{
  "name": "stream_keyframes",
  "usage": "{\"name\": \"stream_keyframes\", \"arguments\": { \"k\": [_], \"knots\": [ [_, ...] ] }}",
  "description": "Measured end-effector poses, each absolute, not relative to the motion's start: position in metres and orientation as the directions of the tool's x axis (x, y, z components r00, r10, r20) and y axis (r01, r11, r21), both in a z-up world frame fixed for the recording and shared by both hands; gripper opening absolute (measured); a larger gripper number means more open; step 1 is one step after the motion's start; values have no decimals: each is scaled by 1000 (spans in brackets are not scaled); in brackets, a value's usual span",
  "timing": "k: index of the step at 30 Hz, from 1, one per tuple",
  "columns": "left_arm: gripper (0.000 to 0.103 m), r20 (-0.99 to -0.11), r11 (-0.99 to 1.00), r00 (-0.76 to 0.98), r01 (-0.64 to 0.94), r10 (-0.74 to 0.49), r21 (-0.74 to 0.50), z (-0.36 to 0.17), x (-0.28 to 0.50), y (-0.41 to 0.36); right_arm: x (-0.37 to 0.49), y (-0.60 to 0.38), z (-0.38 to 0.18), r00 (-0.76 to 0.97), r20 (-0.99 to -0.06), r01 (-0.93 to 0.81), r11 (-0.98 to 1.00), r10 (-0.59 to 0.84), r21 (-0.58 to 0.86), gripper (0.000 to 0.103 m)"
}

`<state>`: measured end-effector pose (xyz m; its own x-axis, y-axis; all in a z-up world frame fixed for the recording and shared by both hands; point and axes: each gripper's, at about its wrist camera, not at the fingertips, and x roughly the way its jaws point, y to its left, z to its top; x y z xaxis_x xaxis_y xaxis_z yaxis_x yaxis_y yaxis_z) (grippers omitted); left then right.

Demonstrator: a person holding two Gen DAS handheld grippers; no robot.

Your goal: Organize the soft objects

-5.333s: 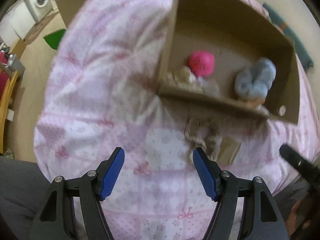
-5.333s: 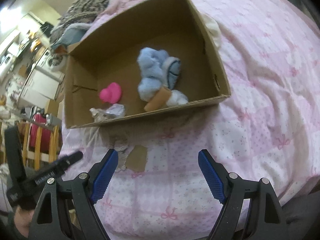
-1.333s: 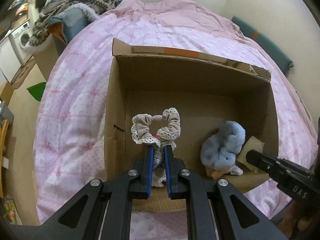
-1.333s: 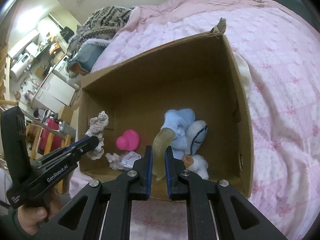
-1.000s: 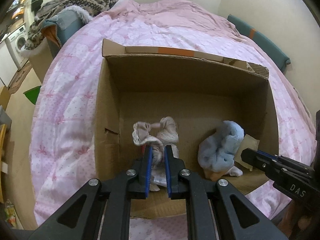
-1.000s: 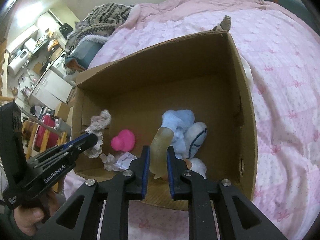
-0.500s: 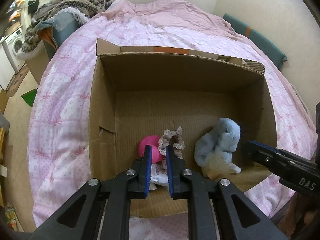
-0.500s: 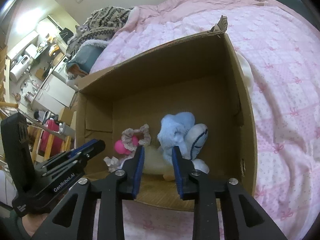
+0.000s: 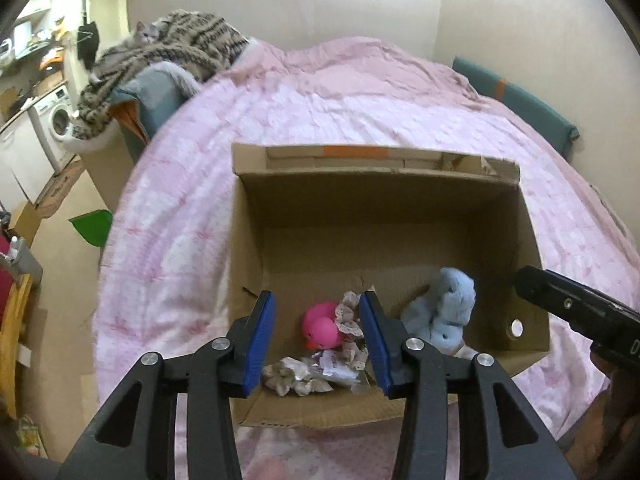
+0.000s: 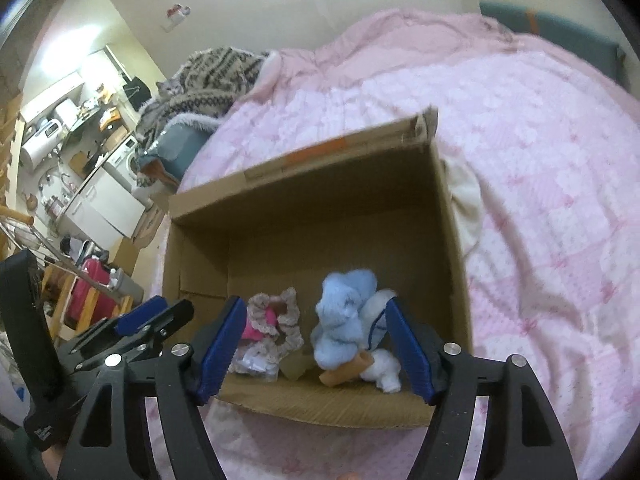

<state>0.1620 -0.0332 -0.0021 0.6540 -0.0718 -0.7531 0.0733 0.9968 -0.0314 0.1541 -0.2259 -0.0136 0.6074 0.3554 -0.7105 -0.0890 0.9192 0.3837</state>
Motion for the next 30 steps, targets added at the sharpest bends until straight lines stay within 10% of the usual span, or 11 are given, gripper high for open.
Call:
{"name": "stream_keyframes", "arguments": {
  "k": [6,21,30],
  "knots": [
    [58,-718,996,691,66,-86,-56,21,146,-21,137,-230,4,644,-692,-79,927,328,366,99],
    [101,-690,997,719,63,-76,-45,41,75,1,75,-234,22,723,-651,-39,955,231,295,103],
    [102,-687,998,724,31,-64,-59,24,48,2,52,-223,12,734,-649,-36,965,201,259,103]
  ]
}}
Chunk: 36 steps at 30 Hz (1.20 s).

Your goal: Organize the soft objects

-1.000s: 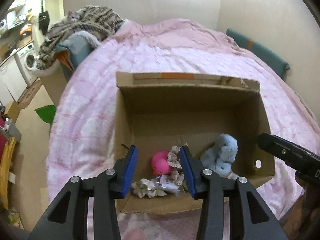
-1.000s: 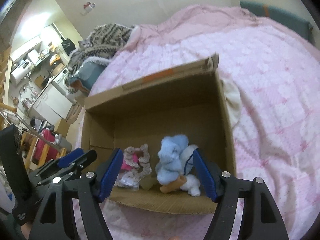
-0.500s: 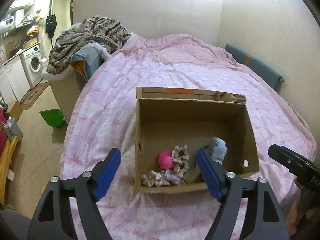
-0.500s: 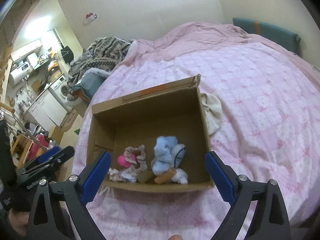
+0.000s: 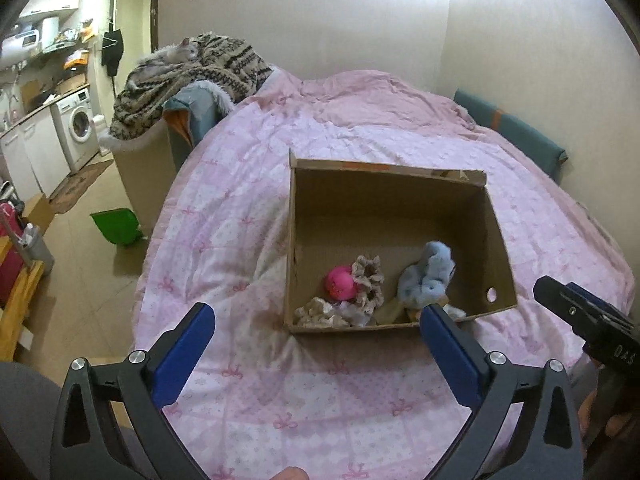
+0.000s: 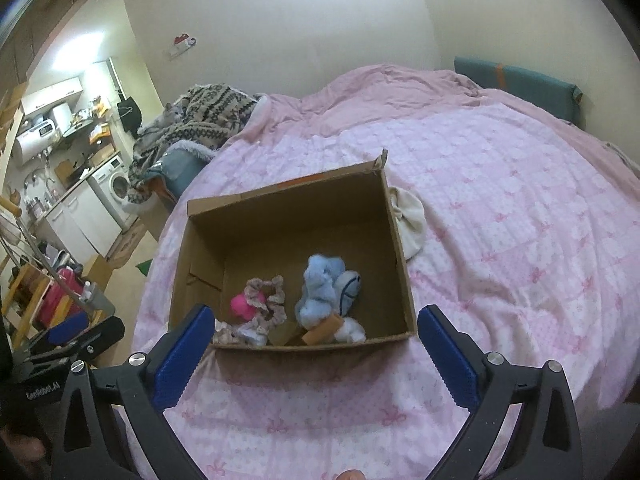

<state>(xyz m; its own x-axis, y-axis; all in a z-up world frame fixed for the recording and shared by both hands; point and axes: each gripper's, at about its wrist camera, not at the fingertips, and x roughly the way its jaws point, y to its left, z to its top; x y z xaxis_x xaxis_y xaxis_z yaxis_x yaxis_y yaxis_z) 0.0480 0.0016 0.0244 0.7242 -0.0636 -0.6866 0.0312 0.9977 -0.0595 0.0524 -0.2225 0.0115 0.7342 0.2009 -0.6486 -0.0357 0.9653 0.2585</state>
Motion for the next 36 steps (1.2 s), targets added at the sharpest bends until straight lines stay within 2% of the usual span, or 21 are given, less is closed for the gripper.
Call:
{"name": "stream_keyframes", "arguments": {
  "k": [2,7,13,36],
  "knots": [
    [102,-693,996,717,31,-78,-81,20,49,3,52,-222,4,731,-655,-21,965,193,261,103],
    [102,-687,999,726,16,-38,-37,15,54,0,56,-214,1,742,-654,-26,980,149,195,103],
    [102,-697,995,711,50,-92,-81,9,59,-1,59,-206,-4,727,-670,-45,985,147,167,103],
    [102,-698,993,707,62,-115,-101,13,58,0,59,-205,-4,729,-671,-42,987,136,155,103]
  ]
}}
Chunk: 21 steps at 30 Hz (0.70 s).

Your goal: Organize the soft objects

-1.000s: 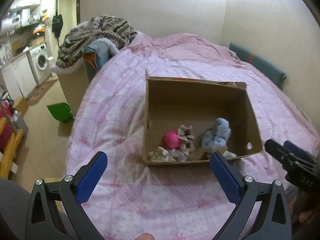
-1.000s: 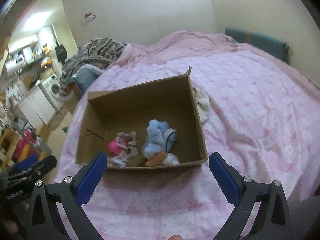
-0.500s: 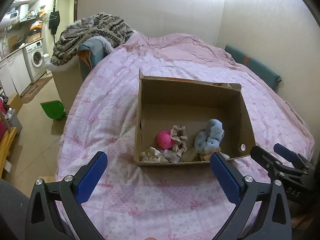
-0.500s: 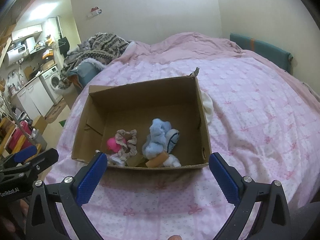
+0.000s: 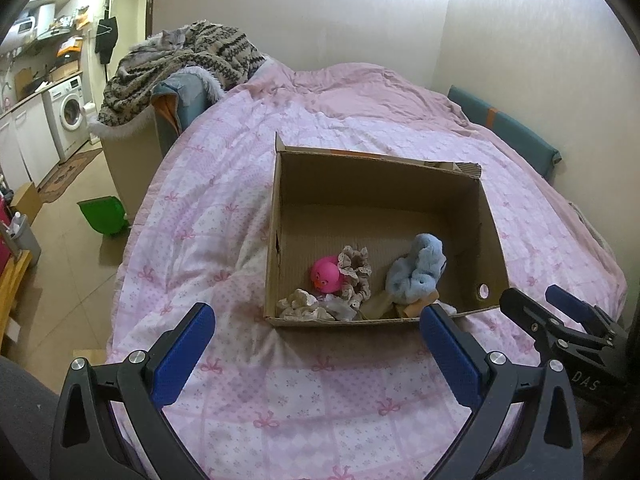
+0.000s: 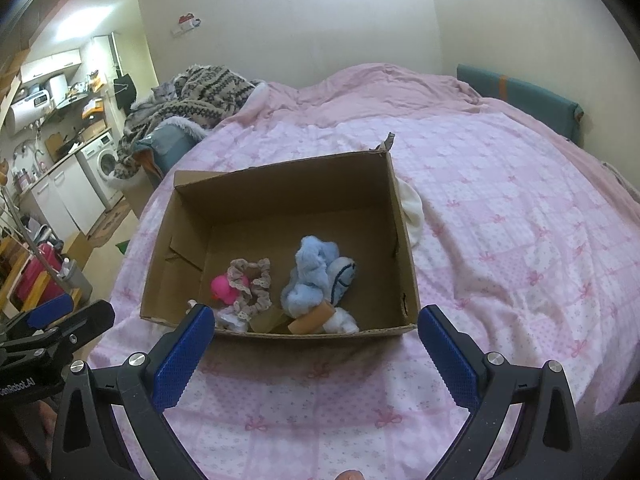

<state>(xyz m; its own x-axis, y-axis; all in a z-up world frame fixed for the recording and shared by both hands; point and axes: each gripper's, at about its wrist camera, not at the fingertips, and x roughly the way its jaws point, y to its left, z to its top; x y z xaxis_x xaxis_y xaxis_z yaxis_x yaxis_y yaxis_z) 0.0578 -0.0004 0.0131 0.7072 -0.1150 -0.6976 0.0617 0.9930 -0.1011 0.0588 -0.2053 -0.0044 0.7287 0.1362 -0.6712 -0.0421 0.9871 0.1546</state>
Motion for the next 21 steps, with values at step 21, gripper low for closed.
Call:
{"name": "stream_keyframes", "arguments": {
  "k": [21],
  "knots": [
    [102,-698,993,706,63,-116,-101,12,58,-3,59,-207,-7,725,-676,-32,988,129,154,103]
  ]
}}
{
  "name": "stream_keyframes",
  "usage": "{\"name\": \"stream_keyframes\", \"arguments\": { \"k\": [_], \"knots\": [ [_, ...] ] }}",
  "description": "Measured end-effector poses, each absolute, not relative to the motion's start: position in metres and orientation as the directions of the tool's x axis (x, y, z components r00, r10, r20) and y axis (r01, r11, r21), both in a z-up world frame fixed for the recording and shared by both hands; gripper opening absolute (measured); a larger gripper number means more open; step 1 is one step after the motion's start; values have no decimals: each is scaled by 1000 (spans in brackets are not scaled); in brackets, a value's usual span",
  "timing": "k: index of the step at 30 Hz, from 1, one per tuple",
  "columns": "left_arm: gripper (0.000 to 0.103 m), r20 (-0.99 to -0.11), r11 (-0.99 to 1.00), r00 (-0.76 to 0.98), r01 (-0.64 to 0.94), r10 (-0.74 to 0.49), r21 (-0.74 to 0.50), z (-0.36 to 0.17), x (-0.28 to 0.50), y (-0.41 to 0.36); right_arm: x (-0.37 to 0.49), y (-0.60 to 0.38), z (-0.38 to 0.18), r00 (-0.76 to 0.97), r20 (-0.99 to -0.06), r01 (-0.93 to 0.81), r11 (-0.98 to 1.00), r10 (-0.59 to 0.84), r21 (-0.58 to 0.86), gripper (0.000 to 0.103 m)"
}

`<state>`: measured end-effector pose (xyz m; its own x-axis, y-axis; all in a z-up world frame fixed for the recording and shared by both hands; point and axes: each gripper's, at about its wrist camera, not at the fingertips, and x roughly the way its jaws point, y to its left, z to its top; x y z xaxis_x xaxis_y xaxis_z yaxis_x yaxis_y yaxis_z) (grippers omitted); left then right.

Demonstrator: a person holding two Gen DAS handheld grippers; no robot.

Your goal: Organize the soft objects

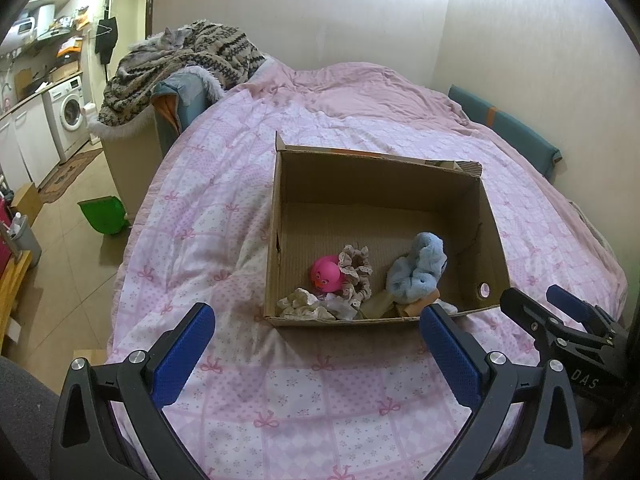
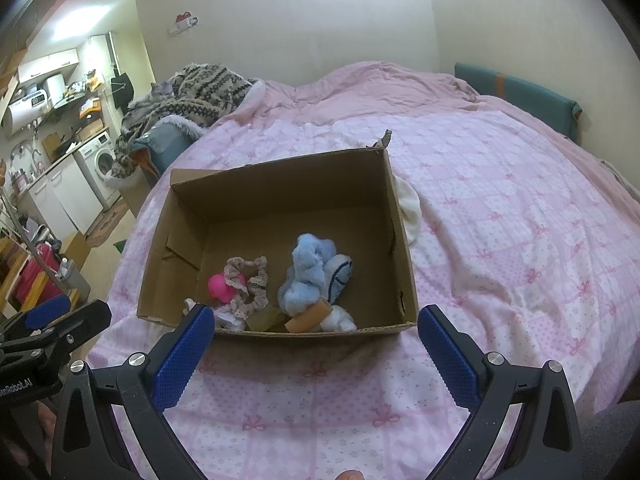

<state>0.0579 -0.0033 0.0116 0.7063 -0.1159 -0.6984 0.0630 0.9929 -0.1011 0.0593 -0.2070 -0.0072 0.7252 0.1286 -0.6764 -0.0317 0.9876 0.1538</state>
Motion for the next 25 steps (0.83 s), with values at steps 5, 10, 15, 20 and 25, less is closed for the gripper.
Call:
{"name": "stream_keyframes", "arguments": {
  "k": [5,10,15,20,25],
  "knots": [
    [102,-701,993,703,60,-115,-102,12,58,-3,59,-207,-7,725,-677,-31,988,129,154,103],
    [102,-701,993,704,60,-114,-101,12,58,-2,59,-207,-7,725,-677,-32,988,128,154,103],
    [102,-702,993,703,61,-115,-101,11,58,-3,59,-207,-8,724,-678,-32,987,130,154,103],
    [102,-706,993,699,59,-116,-105,9,58,-2,59,-207,-7,724,-678,-32,988,129,154,103],
    [102,-706,993,699,50,-113,-109,5,56,2,59,-208,-7,723,-678,-32,988,129,154,103]
  ]
}}
